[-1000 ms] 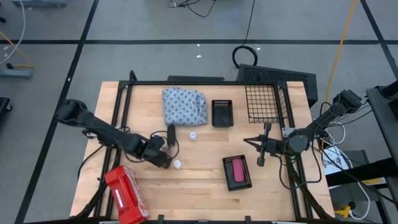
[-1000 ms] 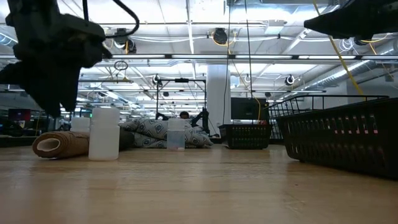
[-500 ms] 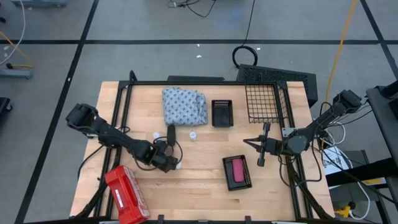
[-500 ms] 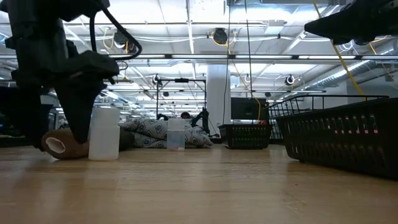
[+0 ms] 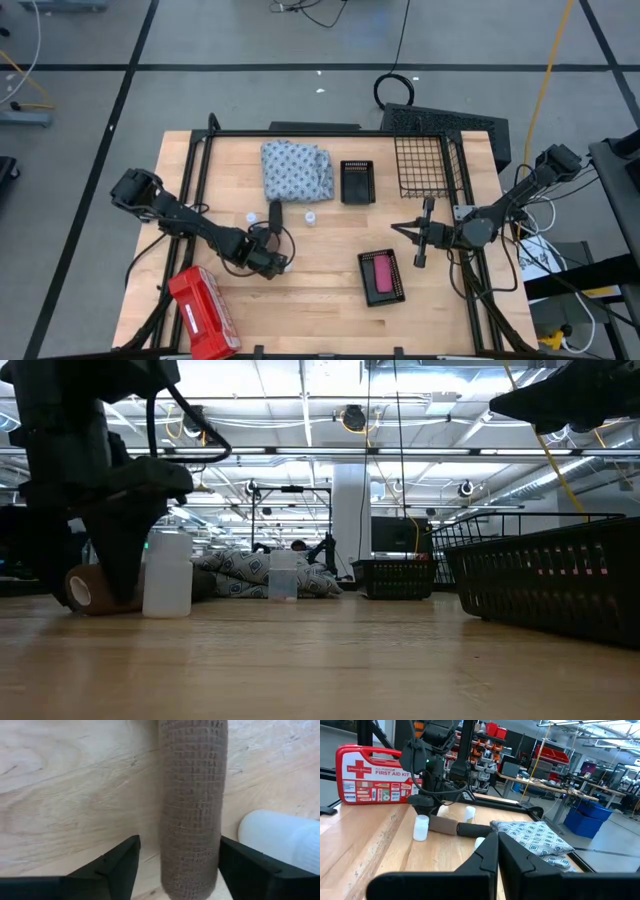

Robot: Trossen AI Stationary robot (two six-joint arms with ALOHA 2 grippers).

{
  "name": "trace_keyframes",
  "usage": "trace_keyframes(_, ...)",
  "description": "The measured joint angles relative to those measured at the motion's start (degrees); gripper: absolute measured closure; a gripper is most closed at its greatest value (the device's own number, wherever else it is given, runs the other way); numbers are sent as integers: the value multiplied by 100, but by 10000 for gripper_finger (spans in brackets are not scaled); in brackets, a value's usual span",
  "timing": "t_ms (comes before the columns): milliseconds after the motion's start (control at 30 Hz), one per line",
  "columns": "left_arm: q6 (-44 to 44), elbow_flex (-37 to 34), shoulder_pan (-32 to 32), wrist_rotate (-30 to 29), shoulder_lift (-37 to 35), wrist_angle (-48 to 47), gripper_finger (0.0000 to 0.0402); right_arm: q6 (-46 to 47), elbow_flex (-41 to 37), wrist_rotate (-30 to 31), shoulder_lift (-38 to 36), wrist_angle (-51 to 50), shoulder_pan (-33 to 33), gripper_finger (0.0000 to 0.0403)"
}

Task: Pick & Place Medicine items
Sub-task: Put the brown bandage into the bottom black basket

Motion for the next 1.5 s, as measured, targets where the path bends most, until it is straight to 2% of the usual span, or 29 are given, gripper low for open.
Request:
trace_keyframes(267, 293, -9, 9, -177, 7, -13, 264, -2, 0, 0, 0, 0, 0, 403)
trace_keyframes(400, 491, 75, 11, -162, -145, -279, 299, -2, 0, -2, 0, 0, 0, 403)
trace_keyframes(600, 661, 342, -69, -576, -803, -714, 301, -4, 1, -2, -2, 1, 0, 403)
trace_keyframes(900, 1199, 610, -285, -2011, -1576, -473, 299, -4, 2, -2, -2, 0, 2, 403)
trace_keyframes(1000, 1873, 619, -286, -2550, -1591, 345, 298, -4, 2, -2, 0, 0, 0, 403)
trace_keyframes(1100, 3056, 619, -218, -2886, -1502, 1449, 298, -4, 2, -2, -1, 0, 0, 403)
trace_keyframes(1300, 6021, 629, -20, -2813, -1188, 3624, 298, 29, 4, -2, -2, 1, 0, 403)
trace_keyframes(1433, 7256, 629, 139, -2685, -901, 4556, 298, 501, 4, -29, 0, 41, -51, 403)
trace_keyframes(1500, 7563, 628, 266, -2513, -727, 4890, 298, 715, 4, -279, 0, 71, -146, 403)
